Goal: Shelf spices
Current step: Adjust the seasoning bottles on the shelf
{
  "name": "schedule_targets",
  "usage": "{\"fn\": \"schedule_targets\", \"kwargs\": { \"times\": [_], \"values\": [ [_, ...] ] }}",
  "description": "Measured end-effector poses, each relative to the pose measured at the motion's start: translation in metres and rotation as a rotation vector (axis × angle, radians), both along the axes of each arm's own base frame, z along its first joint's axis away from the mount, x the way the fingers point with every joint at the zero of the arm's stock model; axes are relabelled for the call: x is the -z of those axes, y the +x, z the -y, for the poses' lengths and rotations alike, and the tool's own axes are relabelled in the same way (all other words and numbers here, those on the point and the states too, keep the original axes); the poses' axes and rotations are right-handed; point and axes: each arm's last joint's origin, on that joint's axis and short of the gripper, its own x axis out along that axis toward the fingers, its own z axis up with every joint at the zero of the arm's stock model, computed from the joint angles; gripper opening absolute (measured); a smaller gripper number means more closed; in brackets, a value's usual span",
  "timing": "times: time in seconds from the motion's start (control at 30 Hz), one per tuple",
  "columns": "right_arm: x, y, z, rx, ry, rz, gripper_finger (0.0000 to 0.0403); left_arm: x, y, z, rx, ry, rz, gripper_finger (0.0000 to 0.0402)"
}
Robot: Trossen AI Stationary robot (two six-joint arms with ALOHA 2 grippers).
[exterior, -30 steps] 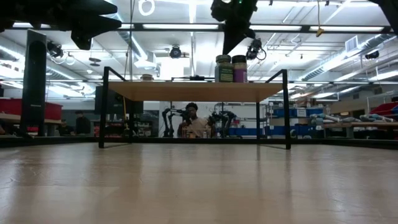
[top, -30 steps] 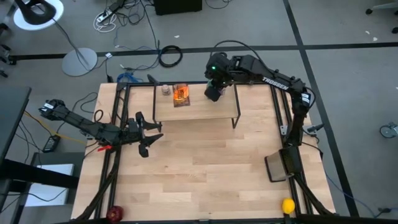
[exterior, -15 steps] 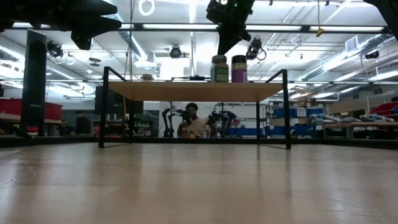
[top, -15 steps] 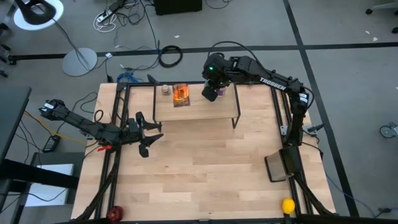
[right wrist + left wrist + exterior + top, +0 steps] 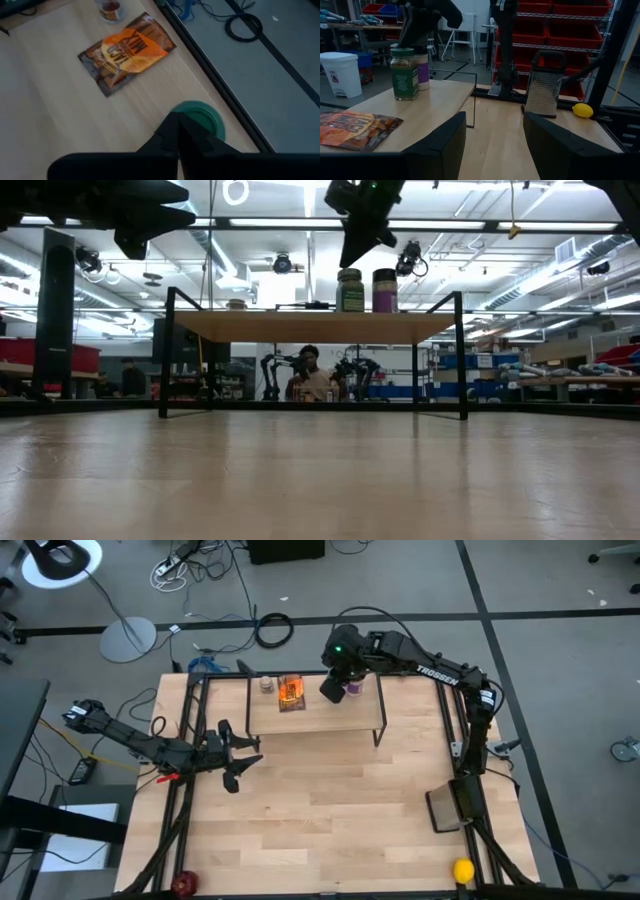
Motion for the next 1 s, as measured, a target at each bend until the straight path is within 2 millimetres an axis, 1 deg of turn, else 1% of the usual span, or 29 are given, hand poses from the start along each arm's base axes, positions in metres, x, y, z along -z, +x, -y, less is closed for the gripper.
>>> {"fn": "schedule_targets", "kwargs": {
  "times": [0.17,0.6,1.0],
  "values": [
    [-0.0006,0.0007,0.0002,0.006,0.003,0.013,0.0000,0.0001,0.0000,0.0000,0.000,0.001,-0.001,0.0202],
    [0.0006,-0.0002,-0.0023,0.021,-0.017,-0.017,0.0000,0.0001,0.0000,0.0000,0.000,0.001,-0.001,0.0202],
    [0.0004,-0.0021,0.0001,0.041,-0.029,-0.026,0.0000,0.0001,0.0000,0.0001,0.000,0.004,-0.002,0.0202]
  ]
}}
